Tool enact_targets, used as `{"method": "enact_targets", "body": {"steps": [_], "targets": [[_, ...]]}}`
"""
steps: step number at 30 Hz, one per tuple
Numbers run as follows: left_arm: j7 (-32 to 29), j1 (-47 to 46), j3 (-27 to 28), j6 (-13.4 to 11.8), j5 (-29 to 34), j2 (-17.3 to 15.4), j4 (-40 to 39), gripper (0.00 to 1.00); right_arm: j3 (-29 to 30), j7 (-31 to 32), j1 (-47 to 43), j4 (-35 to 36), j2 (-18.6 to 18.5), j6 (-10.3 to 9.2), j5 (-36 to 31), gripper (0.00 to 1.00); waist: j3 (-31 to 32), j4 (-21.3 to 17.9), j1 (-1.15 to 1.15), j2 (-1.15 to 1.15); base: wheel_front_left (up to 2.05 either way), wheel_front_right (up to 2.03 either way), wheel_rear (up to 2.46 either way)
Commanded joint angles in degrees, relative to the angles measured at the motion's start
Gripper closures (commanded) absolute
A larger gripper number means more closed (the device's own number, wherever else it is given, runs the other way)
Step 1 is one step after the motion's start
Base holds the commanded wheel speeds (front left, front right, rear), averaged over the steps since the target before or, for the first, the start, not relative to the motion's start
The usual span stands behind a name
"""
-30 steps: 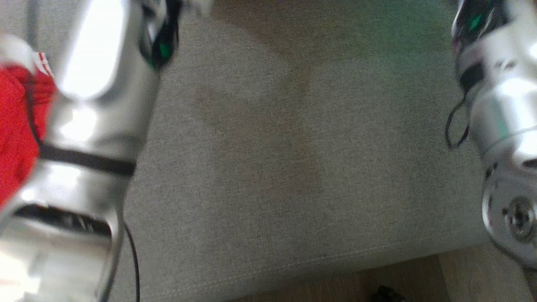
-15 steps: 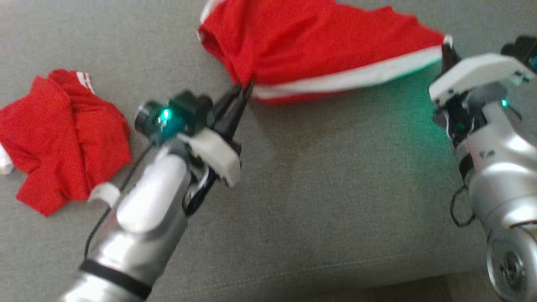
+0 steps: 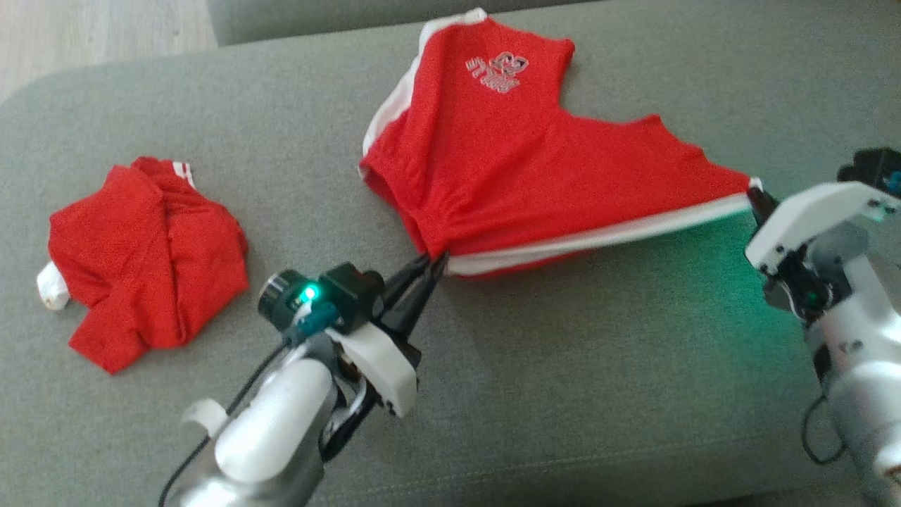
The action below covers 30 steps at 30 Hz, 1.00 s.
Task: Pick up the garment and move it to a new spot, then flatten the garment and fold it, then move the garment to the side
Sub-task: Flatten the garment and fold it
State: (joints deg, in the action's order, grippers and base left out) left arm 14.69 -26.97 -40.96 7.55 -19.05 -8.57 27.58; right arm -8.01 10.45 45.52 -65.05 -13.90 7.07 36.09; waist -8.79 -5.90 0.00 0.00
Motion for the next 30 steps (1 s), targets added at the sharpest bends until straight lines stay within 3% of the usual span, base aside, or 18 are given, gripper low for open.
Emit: {"method": "enact_targets", "body": {"steps": [1, 9, 20, 24, 30], "targets": [[0.3, -0.8, 1.6, -0.1, 0.3, -1.1, -2.3, 1.00, -1.1, 0.7, -0.7, 2.9, -1.4, 0.42, 0.8, 1.00, 1.0, -0.3, 0.00, 0.00, 0.00, 0.00, 0.00], [0.1, 5.5, -1.9, -0.1, 0.3, 0.4, -4.3, 1.00, 0.1, 7.6, -9.6, 10.4, -6.9, 0.42, 2.0, 1.00, 5.1, -2.1, 0.00, 0.00, 0.00, 0.00, 0.00], [-3.1, 13.4, -6.6, -1.5, -0.9, 2.1, -10.5, 1.00, 10.5, 17.5, -23.6, 23.8, -11.2, 0.42, -0.7, 1.00, 8.2, -3.0, 0.00, 0.00, 0.00, 0.00, 0.00], [-3.9, 14.3, -7.2, -2.2, -1.4, 2.5, -12.0, 1.00, 17.4, 22.2, -27.9, 32.4, -10.2, 0.42, -3.5, 1.00, 7.6, -2.7, 0.00, 0.00, 0.00, 0.00, 0.00], [-3.8, 13.3, -6.5, -3.1, -1.8, 2.8, -12.8, 1.00, 25.8, 29.5, -30.4, 46.7, -4.1, 0.42, -10.7, 1.00, 6.2, -1.6, 0.00, 0.00, 0.00, 0.00, 0.00]]}}
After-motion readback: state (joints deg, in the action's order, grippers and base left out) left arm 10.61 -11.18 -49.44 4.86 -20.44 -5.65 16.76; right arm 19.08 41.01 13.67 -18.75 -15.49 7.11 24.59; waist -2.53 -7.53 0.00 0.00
